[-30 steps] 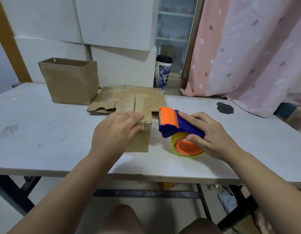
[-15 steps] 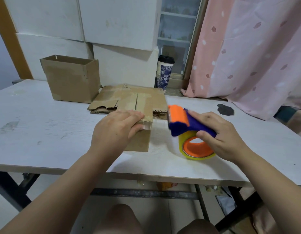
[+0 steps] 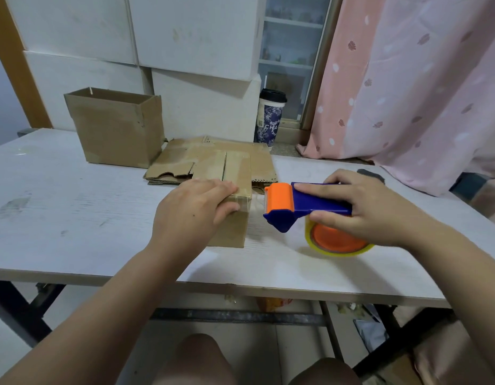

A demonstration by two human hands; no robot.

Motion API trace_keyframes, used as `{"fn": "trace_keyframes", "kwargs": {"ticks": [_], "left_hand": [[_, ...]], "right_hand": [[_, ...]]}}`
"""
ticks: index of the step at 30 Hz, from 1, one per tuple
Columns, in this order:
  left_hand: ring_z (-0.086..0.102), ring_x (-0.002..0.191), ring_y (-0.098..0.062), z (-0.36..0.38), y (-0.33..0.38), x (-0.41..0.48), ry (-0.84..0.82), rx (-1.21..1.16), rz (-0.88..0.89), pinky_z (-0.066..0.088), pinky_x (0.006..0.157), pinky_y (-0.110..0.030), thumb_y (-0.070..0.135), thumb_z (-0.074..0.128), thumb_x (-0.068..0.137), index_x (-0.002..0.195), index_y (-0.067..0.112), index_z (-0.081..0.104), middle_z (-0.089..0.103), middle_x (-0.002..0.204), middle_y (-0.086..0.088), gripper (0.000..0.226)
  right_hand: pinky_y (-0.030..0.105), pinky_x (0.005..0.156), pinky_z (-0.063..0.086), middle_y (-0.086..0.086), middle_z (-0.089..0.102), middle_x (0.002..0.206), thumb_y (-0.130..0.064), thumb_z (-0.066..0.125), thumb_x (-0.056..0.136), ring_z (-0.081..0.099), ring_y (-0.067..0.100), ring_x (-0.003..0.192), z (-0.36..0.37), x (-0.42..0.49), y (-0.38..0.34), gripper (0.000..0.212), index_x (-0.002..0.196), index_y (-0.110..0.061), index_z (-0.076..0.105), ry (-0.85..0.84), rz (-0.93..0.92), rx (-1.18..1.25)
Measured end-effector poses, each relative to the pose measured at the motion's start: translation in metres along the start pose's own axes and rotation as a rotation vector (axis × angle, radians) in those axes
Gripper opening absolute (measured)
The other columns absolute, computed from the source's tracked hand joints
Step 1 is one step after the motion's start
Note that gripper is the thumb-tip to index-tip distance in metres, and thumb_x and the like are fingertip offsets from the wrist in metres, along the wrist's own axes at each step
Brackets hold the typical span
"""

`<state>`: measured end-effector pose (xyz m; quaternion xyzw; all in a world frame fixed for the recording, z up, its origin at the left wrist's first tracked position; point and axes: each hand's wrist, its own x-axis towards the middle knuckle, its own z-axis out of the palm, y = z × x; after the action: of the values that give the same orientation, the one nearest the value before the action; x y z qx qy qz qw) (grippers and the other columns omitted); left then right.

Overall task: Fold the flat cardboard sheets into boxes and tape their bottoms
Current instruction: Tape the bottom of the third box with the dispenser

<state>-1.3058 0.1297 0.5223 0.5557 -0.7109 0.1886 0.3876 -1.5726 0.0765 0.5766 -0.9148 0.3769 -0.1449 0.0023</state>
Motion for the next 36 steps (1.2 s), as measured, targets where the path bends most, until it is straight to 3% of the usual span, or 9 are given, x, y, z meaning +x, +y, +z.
{"fn": "trace_keyframes", "kwargs": {"ticks": [4,9,16,20,22,24,28,32,36], "left_hand": [[0.067,0.089,-0.026,0.002,0.000,-0.001,-0.003,0.016,0.020,0.049,0.084,-0.038,0.018,0.076,0.078,0.099,0.009,0.072,0.072,0.094,-0.005,0.024],[0.064,0.085,-0.026,0.004,-0.001,-0.003,-0.035,0.049,0.072,0.045,0.091,-0.042,0.014,0.075,0.076,0.115,0.010,0.064,0.068,0.092,-0.004,0.041],[0.057,0.092,-0.032,0.007,0.010,-0.004,-0.059,0.059,0.058,0.040,0.090,-0.048,0.032,0.082,0.063,0.120,0.026,0.060,0.053,0.114,-0.017,0.061],[0.055,0.102,-0.031,0.015,0.010,-0.006,0.011,0.026,0.079,0.039,0.092,-0.056,0.040,0.077,0.066,0.115,0.028,0.059,0.039,0.128,-0.013,0.054],[0.055,0.104,-0.029,0.021,0.013,-0.007,0.057,0.006,0.054,0.036,0.094,-0.058,0.043,0.073,0.070,0.110,0.026,0.064,0.035,0.130,-0.008,0.044],[0.055,0.103,-0.027,0.027,0.014,-0.008,0.127,-0.022,0.030,0.035,0.095,-0.057,0.042,0.067,0.077,0.105,0.022,0.070,0.036,0.127,-0.006,0.034],[0.050,0.103,-0.023,0.032,0.014,-0.008,0.197,-0.068,0.031,0.033,0.096,-0.056,0.040,0.059,0.081,0.101,0.018,0.073,0.042,0.123,-0.005,0.033],[0.059,0.095,-0.027,0.027,0.014,-0.005,0.131,-0.079,0.004,0.030,0.097,-0.053,0.041,0.056,0.080,0.099,0.019,0.073,0.060,0.111,-0.007,0.034],[0.060,0.087,-0.024,0.020,0.013,-0.001,0.016,-0.120,-0.033,0.028,0.099,-0.051,0.046,0.053,0.080,0.097,0.023,0.074,0.064,0.095,0.000,0.037]], "right_hand": [[0.027,0.074,0.037,-0.015,0.045,0.101,-0.084,0.017,0.065,0.040,0.004,0.088,-0.019,0.018,-0.013,0.050,0.114,-0.078,0.025,-0.113,-0.028,-0.153],[0.031,0.081,0.041,-0.007,0.051,0.100,-0.085,0.018,0.063,0.047,0.012,0.099,-0.034,0.036,-0.027,0.073,0.129,-0.063,0.039,-0.210,-0.042,-0.184],[0.034,0.083,0.045,-0.017,0.057,0.081,-0.062,0.045,0.082,0.054,0.016,0.097,-0.045,0.050,-0.045,0.048,0.127,-0.049,0.056,-0.254,-0.090,-0.211],[0.028,0.084,0.044,-0.022,0.066,0.104,-0.062,0.050,0.083,0.051,0.013,0.117,-0.048,0.057,-0.045,0.046,0.126,-0.049,0.056,-0.276,-0.073,-0.201],[0.016,0.070,0.037,-0.036,0.059,0.077,-0.063,0.052,0.083,0.052,-0.004,0.100,-0.049,0.062,-0.042,0.043,0.124,-0.051,0.057,-0.300,-0.053,-0.175],[0.016,0.064,0.033,-0.038,0.052,0.064,-0.063,0.053,0.083,0.051,-0.007,0.087,-0.049,0.064,-0.038,0.042,0.123,-0.052,0.057,-0.316,-0.043,-0.158],[0.030,0.084,0.044,-0.028,0.057,0.084,-0.065,0.050,0.082,0.051,0.014,0.116,-0.049,0.064,-0.035,0.046,0.125,-0.051,0.055,-0.347,-0.037,-0.117],[0.021,0.068,0.042,-0.023,0.060,0.080,-0.060,0.053,0.086,0.055,0.007,0.086,-0.051,0.068,-0.036,0.039,0.123,-0.050,0.058,-0.378,-0.014,-0.114],[0.027,0.080,0.045,-0.015,0.066,0.098,-0.057,0.055,0.086,0.054,0.013,0.100,-0.054,0.076,-0.035,0.035,0.119,-0.047,0.062,-0.447,0.036,-0.022]]}}
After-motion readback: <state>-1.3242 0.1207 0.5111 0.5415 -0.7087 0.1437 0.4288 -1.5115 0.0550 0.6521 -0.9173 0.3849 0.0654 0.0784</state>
